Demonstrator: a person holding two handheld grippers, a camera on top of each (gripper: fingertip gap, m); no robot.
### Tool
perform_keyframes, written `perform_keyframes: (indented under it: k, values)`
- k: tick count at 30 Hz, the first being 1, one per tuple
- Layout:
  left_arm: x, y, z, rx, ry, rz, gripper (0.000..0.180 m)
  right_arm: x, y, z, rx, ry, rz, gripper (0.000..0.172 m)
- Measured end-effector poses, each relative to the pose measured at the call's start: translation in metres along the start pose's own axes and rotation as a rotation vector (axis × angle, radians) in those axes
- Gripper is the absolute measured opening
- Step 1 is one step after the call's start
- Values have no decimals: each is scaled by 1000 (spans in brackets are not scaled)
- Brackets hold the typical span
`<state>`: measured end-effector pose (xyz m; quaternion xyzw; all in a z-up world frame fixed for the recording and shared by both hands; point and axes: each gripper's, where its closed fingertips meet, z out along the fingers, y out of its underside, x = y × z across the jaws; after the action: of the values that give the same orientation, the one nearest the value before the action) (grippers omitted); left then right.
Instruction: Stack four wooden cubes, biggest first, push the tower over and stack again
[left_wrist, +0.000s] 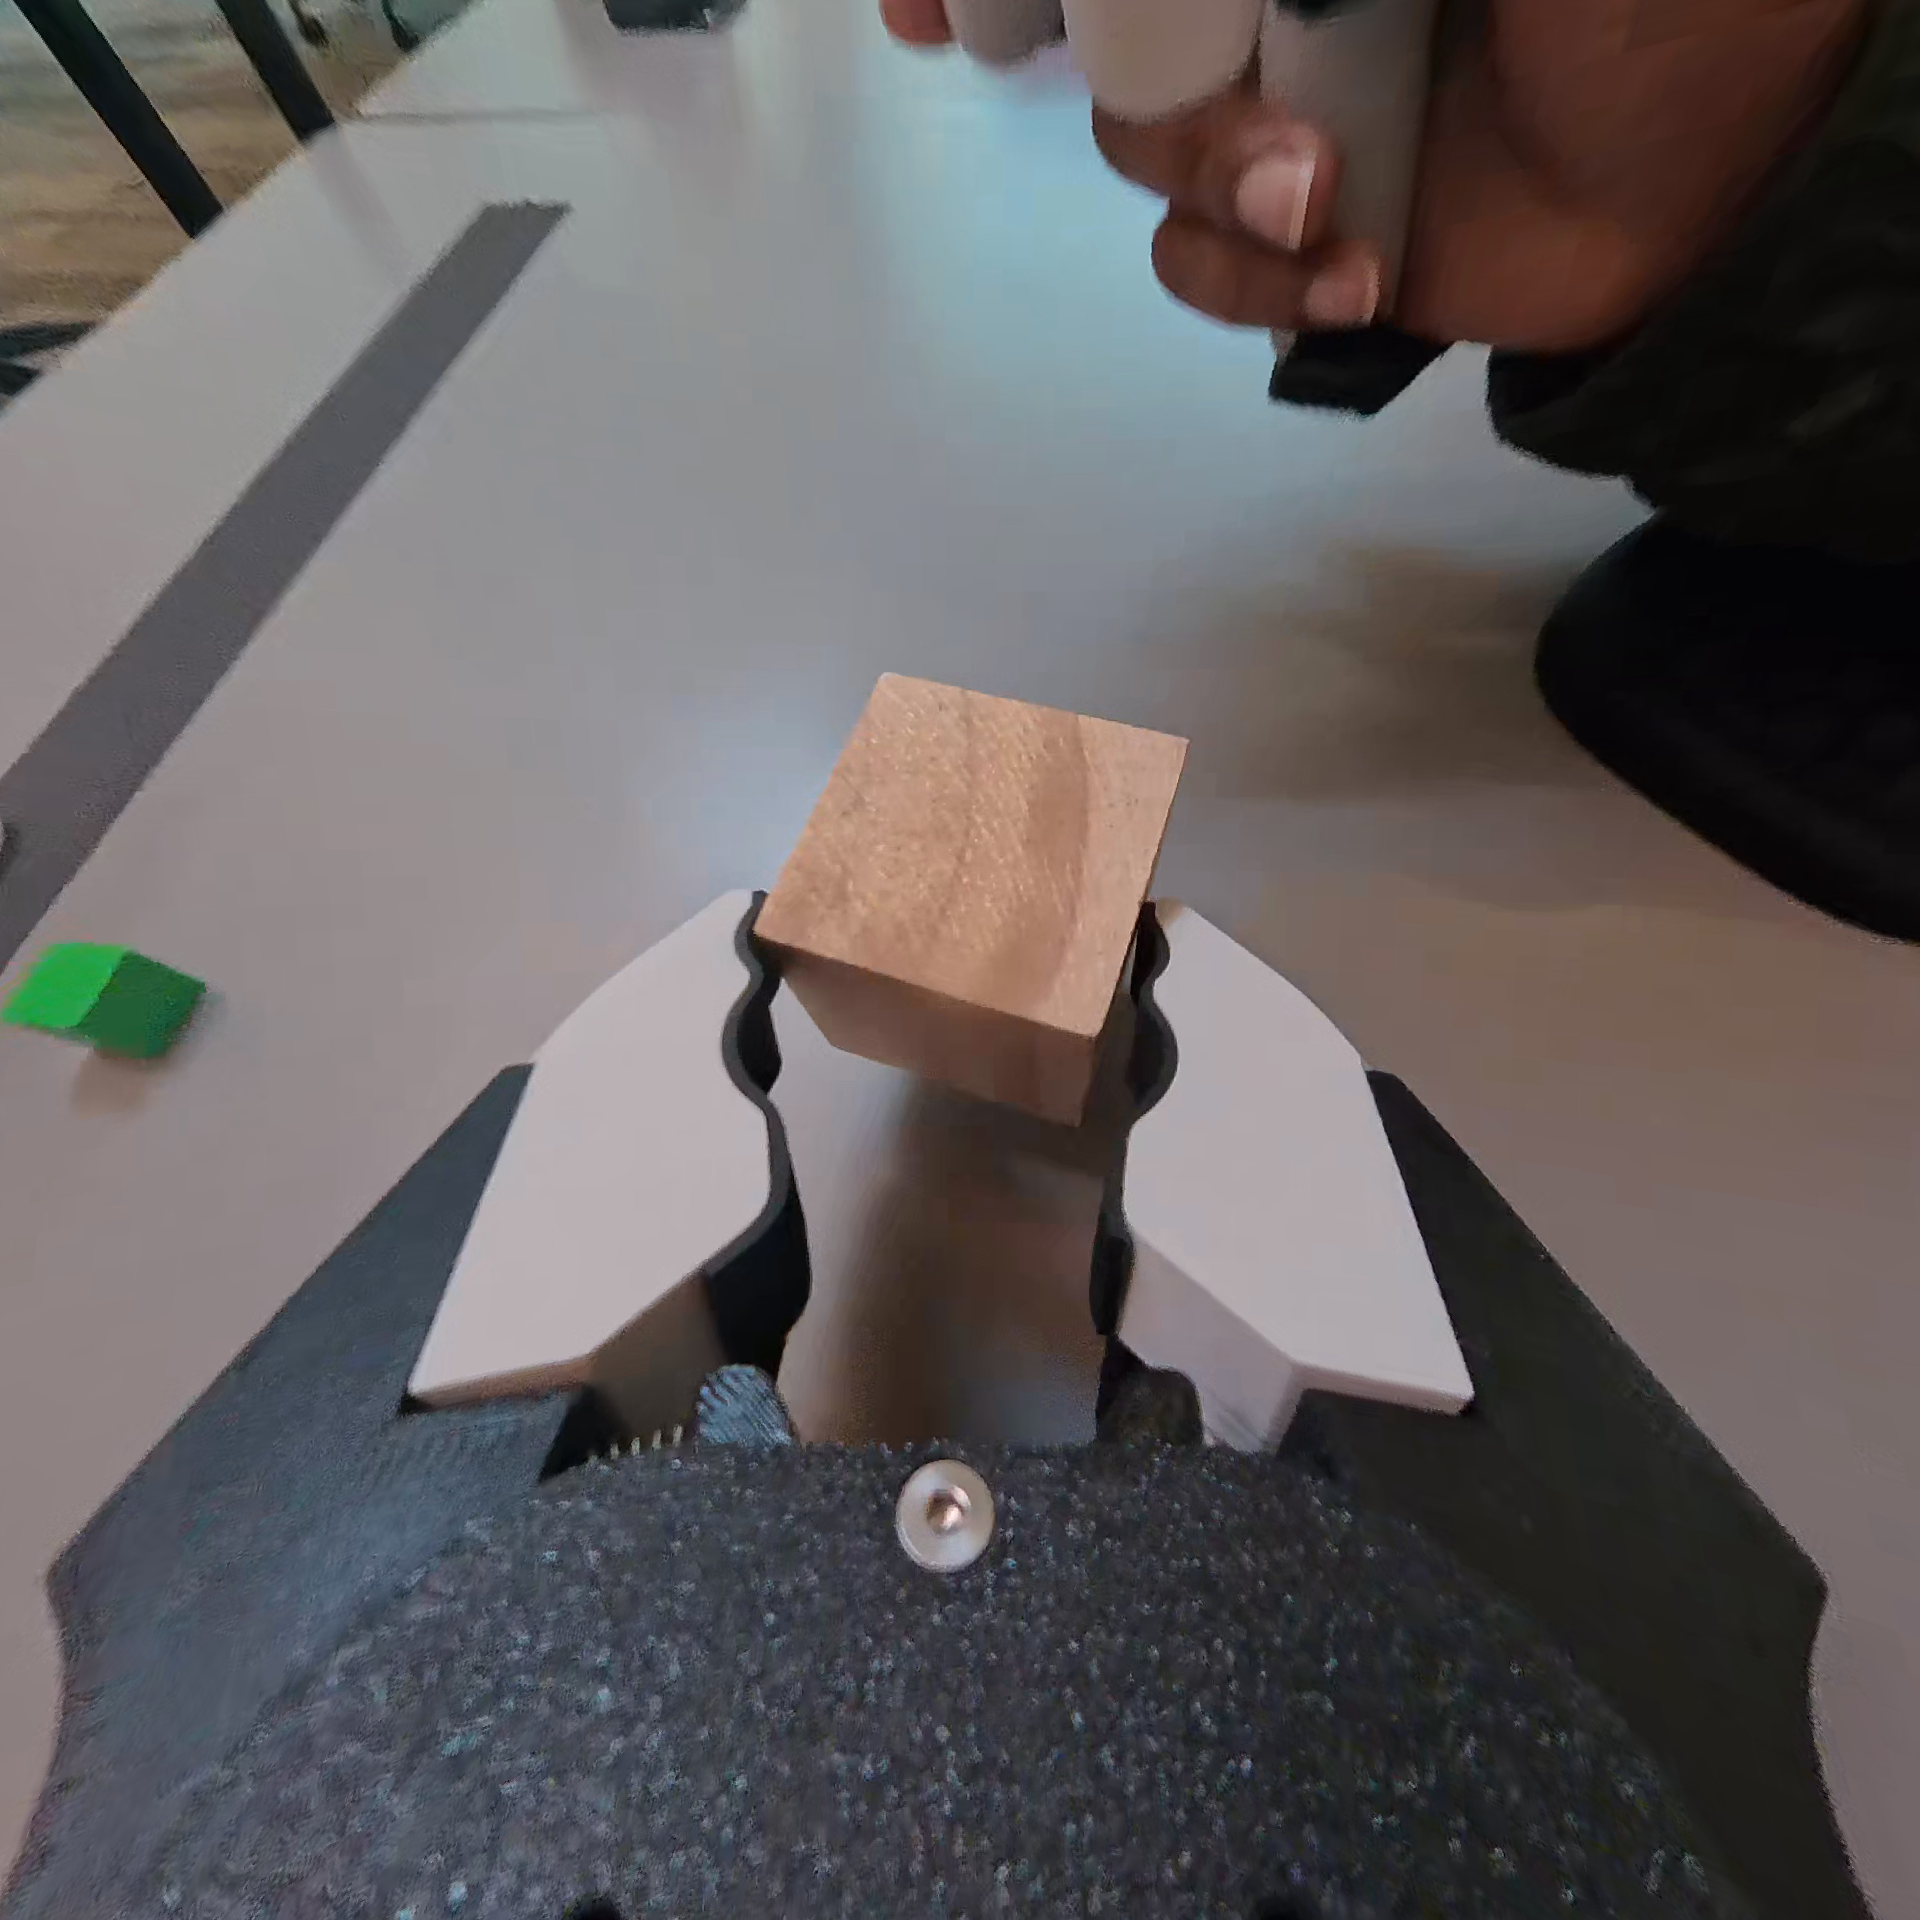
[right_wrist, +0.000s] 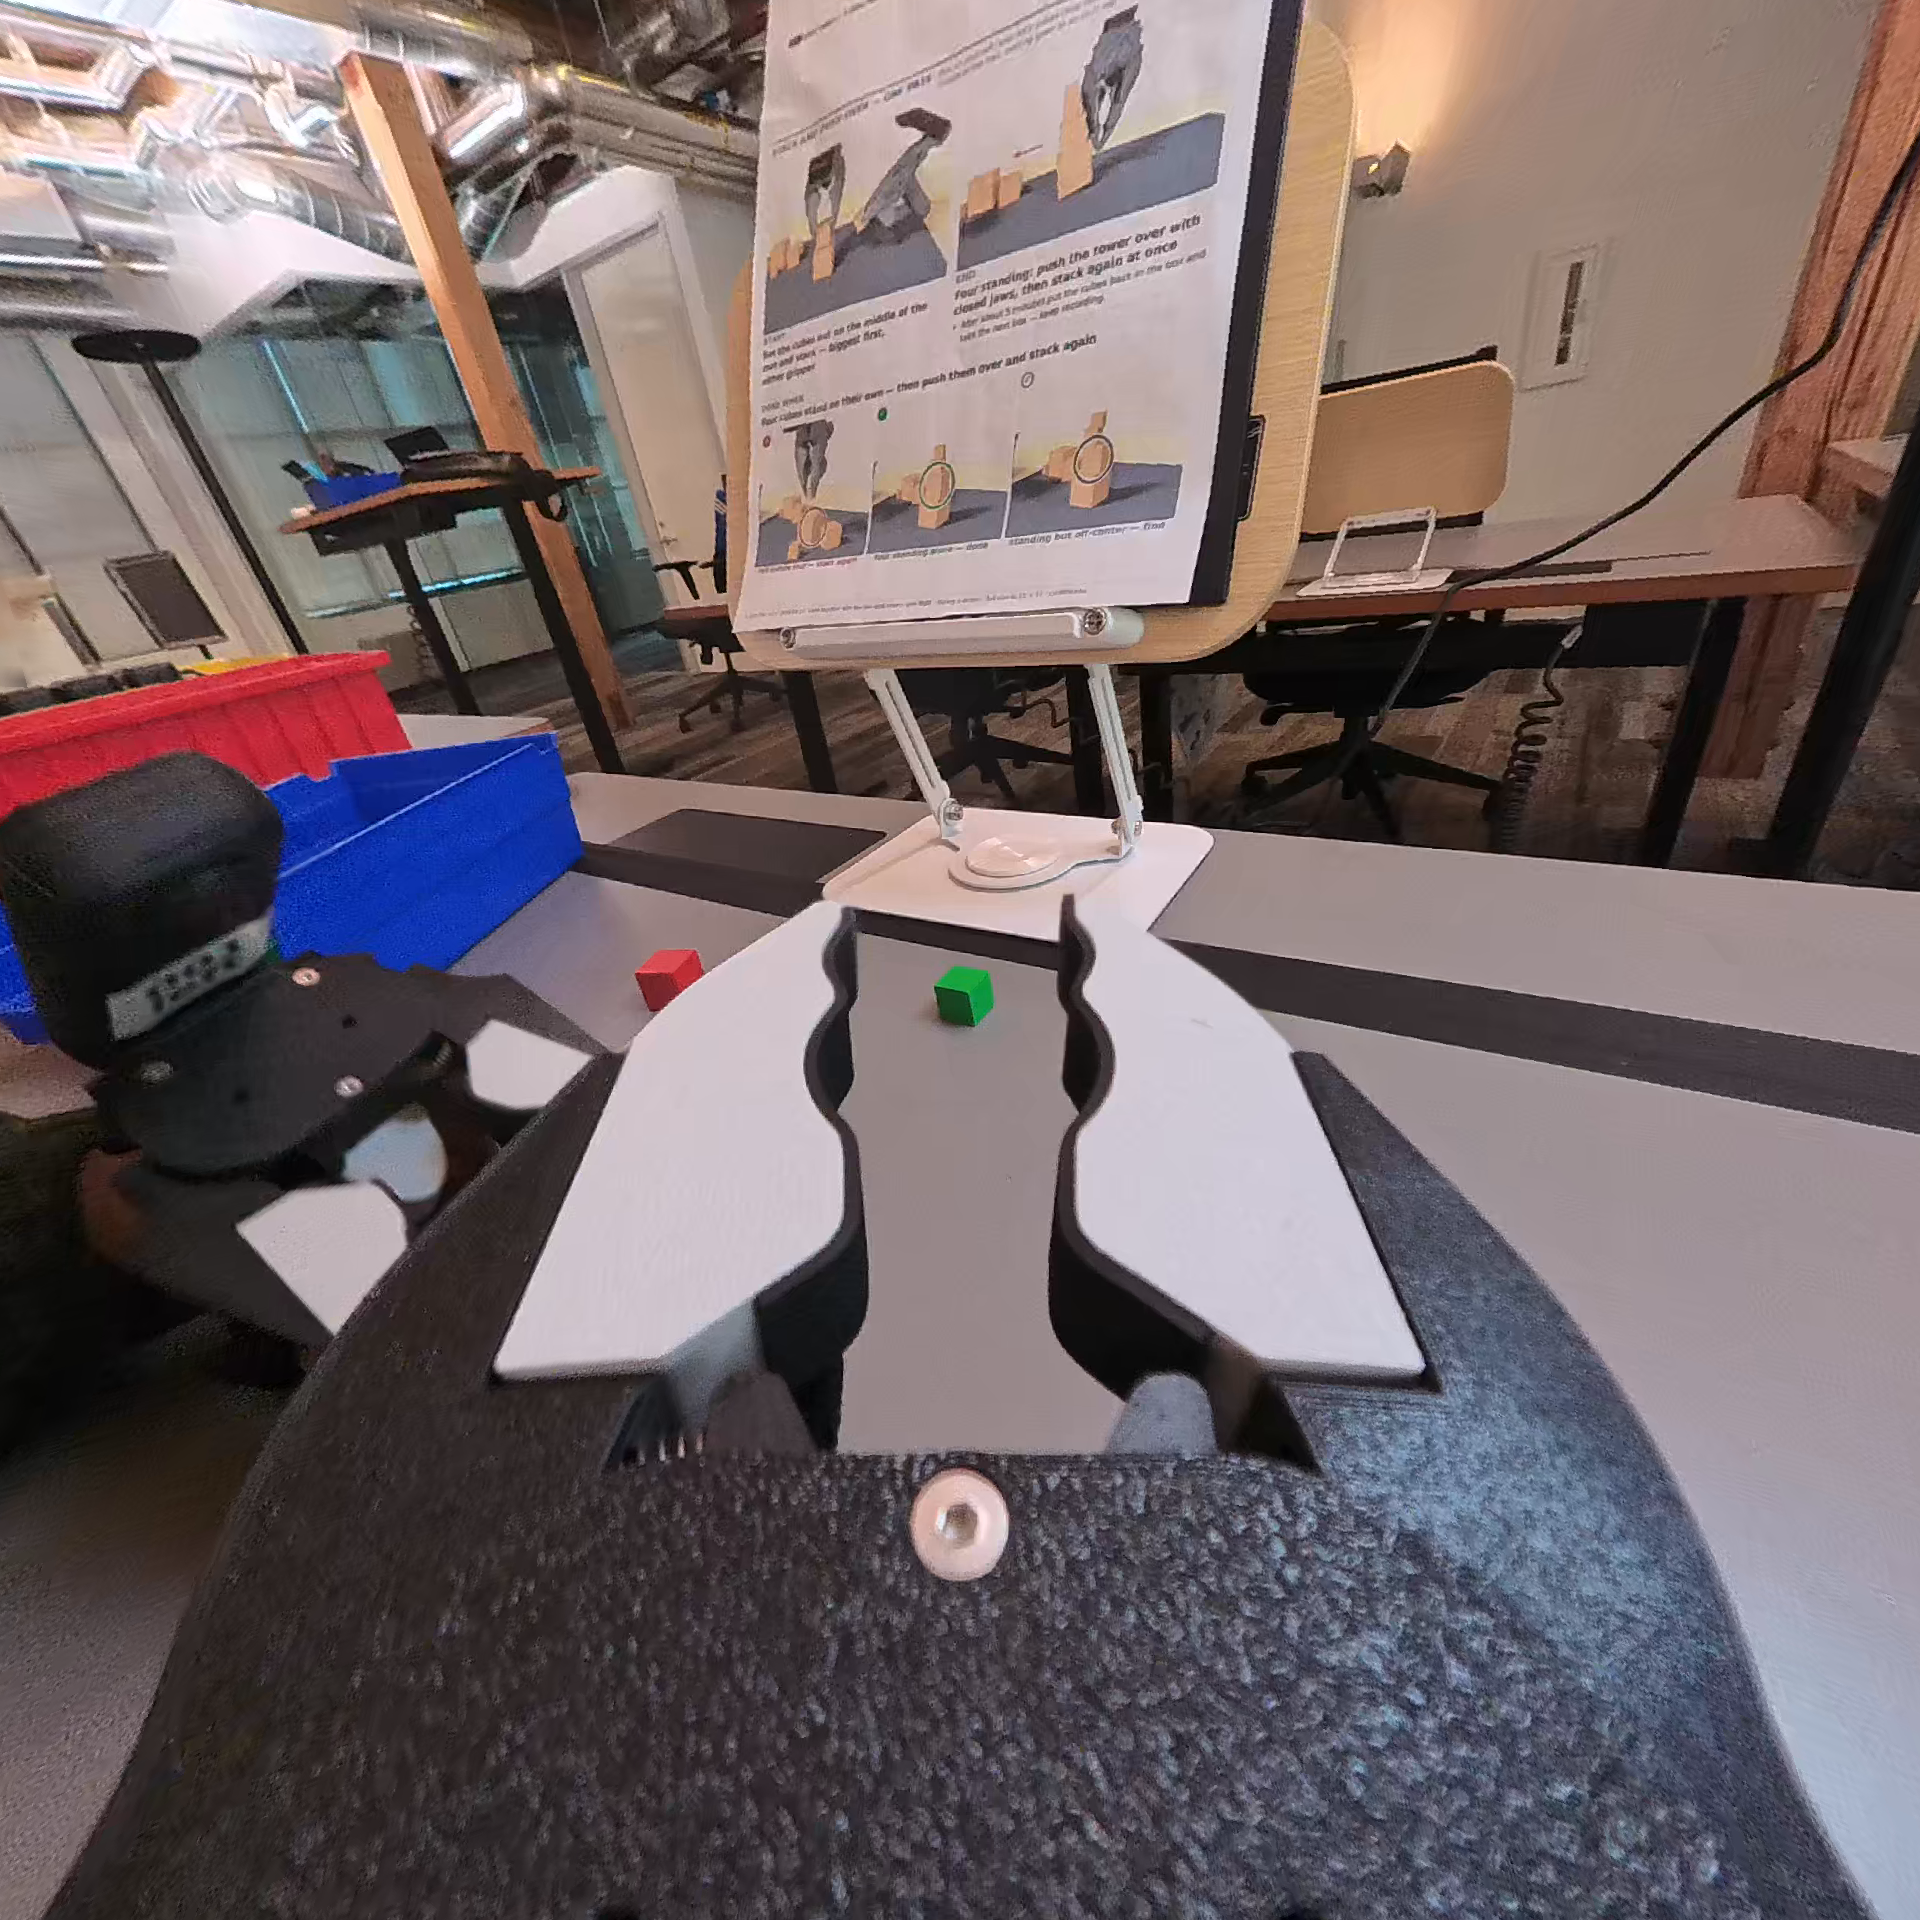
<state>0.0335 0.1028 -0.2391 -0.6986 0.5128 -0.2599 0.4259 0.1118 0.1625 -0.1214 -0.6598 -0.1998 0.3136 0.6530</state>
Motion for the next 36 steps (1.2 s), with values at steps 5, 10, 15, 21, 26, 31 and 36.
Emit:
perform_keyframes:
  k: [5, 10, 15, 21, 26, 31, 36]
  values:
    - [-5, -5, -57, 88, -36, -42, 66, -2, 3, 1, -14, -22, 18, 36]
    - [-21, 32, -113, 39, -125, -83, 66, -4, 7, 3, -32, -33, 23, 35]
    - [-44, 72, -147, -5, -230, -150, 66, -1, 17, 6, -67, 2, -8, 35]
    - [-65, 118, -144, -108, -291, -168, 66, 0, 25, 8, -108, 34, -81, 35]
    - [-67, 118, -146, -101, -288, -147, 66, -2, 26, 9, -114, 25, -83, 35]
    - [-75, 117, -150, -87, -333, -109, 72, -3, 24, 8, -107, 22, -85, 35]
    - [-76, 118, -150, -86, -269, -97, 67, -3, 25, 8, -113, 16, -73, 35]
